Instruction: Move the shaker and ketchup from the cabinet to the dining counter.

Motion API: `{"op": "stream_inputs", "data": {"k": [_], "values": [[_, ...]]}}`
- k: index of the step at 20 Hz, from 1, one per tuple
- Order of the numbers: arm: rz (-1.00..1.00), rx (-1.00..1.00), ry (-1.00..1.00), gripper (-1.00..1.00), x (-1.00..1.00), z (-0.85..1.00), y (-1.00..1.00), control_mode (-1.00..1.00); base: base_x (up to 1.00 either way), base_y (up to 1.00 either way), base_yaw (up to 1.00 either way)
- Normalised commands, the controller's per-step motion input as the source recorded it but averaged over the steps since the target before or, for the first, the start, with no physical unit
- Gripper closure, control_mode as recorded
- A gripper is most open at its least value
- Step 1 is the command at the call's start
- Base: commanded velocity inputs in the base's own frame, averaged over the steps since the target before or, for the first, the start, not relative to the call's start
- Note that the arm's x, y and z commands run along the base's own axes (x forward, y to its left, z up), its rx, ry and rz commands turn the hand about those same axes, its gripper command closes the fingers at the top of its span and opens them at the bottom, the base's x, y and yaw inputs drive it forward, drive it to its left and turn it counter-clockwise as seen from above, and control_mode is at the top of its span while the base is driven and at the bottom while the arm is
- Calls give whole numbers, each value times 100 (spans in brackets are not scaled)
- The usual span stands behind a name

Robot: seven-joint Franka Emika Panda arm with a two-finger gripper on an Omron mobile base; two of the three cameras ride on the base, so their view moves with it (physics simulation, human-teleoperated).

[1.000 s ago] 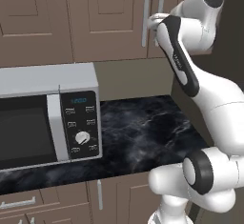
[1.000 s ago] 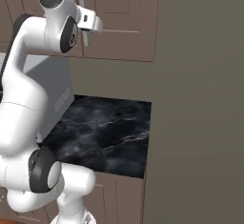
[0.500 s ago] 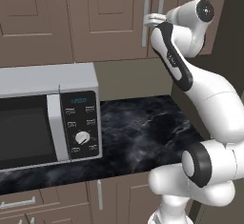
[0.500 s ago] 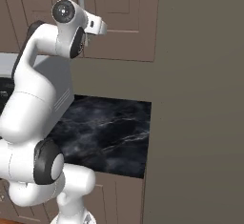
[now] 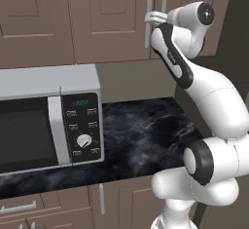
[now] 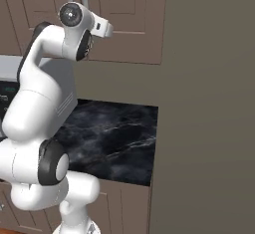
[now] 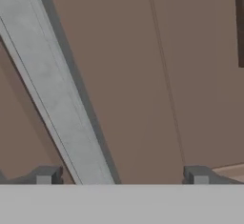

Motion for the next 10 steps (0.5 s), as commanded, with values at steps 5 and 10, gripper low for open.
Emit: {"op": "stream_inputs", "data": {"k": [5,10], "values": [[0,0,1,-100,57,0,0,-100,0,0,0],[0,0,0,100,57,-11,6,-100,0,0,0]]}}
